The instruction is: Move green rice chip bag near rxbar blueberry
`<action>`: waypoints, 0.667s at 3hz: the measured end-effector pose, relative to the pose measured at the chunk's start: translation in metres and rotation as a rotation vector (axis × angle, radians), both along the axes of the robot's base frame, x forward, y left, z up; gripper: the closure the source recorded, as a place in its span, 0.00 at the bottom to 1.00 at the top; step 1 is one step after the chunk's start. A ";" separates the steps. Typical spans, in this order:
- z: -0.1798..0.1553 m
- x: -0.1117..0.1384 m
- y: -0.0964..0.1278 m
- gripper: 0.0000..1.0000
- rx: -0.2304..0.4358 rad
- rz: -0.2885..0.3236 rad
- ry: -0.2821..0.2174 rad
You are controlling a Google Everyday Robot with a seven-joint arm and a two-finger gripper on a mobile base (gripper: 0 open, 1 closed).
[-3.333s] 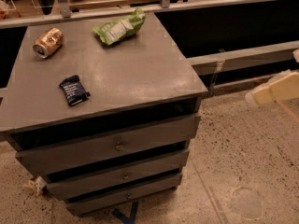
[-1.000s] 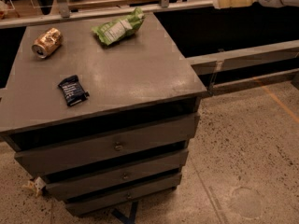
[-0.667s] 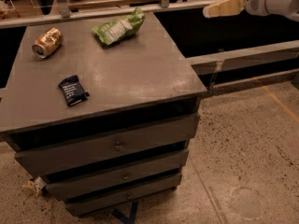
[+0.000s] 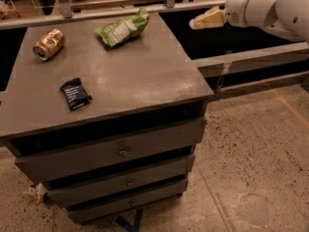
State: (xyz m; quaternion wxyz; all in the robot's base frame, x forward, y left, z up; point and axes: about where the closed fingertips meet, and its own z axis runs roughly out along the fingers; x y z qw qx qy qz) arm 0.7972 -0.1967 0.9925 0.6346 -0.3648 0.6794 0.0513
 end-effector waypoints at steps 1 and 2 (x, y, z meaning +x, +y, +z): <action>-0.019 0.020 0.019 0.00 -0.034 0.017 0.007; -0.034 0.044 0.040 0.00 -0.037 0.034 0.071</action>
Offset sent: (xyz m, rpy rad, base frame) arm 0.0800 0.0504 -0.0403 -0.0192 0.1840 0.0254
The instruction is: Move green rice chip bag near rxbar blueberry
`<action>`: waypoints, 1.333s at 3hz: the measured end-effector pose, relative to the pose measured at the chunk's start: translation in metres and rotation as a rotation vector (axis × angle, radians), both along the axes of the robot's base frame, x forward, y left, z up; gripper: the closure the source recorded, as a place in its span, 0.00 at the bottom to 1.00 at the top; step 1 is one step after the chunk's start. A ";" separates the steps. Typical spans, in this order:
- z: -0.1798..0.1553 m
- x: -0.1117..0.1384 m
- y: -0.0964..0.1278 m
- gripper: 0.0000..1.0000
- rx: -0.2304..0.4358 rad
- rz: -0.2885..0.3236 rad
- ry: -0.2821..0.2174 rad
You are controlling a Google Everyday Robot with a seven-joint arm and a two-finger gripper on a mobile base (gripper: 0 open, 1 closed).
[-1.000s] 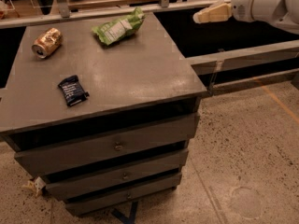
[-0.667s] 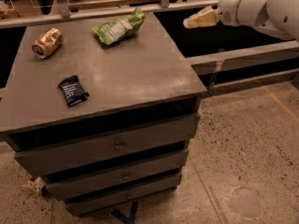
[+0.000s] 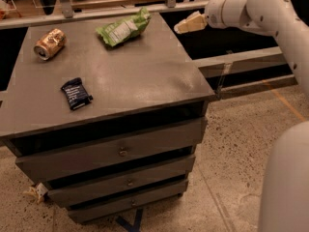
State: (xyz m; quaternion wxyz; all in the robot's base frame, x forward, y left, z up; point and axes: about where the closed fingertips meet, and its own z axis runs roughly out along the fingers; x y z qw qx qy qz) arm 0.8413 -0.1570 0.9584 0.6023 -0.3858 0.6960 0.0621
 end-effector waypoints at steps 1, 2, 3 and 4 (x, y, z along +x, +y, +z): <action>-0.009 0.022 0.014 0.00 0.023 -0.011 0.096; -0.016 0.038 0.024 0.00 0.036 -0.036 0.172; -0.023 0.047 0.038 0.00 0.041 -0.031 0.218; -0.025 0.055 0.053 0.00 0.051 -0.018 0.231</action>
Offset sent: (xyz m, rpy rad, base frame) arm 0.0709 0.0228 -0.0108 0.0507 0.2591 -0.0780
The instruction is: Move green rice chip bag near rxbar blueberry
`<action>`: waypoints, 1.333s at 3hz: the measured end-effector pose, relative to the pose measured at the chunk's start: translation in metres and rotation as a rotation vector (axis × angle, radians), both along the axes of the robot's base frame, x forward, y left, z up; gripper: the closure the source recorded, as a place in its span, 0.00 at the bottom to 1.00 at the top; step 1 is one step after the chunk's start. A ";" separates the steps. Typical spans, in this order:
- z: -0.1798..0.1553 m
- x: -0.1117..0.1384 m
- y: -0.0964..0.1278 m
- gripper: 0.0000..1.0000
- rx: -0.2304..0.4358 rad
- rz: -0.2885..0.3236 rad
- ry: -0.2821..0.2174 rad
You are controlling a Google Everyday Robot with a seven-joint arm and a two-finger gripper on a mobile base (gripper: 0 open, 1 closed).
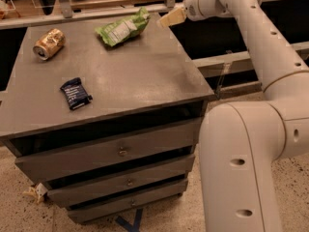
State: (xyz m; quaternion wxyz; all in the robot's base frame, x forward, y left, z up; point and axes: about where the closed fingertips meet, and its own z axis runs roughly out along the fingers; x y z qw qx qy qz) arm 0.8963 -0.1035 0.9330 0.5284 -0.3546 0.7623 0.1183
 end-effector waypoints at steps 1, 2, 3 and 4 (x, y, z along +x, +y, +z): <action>0.001 0.012 0.013 0.00 -0.011 -0.014 -0.026; 0.002 0.027 0.023 0.00 0.016 -0.063 -0.049; 0.000 0.030 0.041 0.00 0.080 -0.092 -0.017; -0.005 0.029 0.062 0.00 0.108 -0.084 0.013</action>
Offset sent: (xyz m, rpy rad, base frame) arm 0.0308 0.0330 0.0048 0.0629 -0.0886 -0.1460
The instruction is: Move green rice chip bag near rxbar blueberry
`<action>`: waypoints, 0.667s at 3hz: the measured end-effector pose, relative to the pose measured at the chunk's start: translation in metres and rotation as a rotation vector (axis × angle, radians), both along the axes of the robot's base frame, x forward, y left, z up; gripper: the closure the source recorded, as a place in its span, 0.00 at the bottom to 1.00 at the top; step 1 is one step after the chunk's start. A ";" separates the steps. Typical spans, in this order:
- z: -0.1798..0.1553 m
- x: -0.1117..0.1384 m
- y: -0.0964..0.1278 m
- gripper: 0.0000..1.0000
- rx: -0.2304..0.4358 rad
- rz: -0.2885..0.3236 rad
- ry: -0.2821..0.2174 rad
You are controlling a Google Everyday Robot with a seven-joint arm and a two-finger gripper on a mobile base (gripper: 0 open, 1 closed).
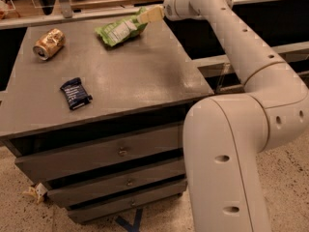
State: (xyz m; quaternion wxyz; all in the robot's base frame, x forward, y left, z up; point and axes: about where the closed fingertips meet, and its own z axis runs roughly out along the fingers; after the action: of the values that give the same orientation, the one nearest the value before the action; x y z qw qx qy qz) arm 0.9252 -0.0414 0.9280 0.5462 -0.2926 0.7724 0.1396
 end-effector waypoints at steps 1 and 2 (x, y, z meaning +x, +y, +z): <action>-0.006 -0.006 0.021 0.00 0.014 0.032 0.025; -0.017 -0.008 0.037 0.00 0.036 0.047 0.060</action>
Offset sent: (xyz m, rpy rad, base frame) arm -0.0111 0.0501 -0.0243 0.0656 0.0957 0.0563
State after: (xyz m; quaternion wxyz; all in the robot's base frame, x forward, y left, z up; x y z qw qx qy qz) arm 0.9174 -0.0042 0.9110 0.5246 -0.2965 0.7786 0.1751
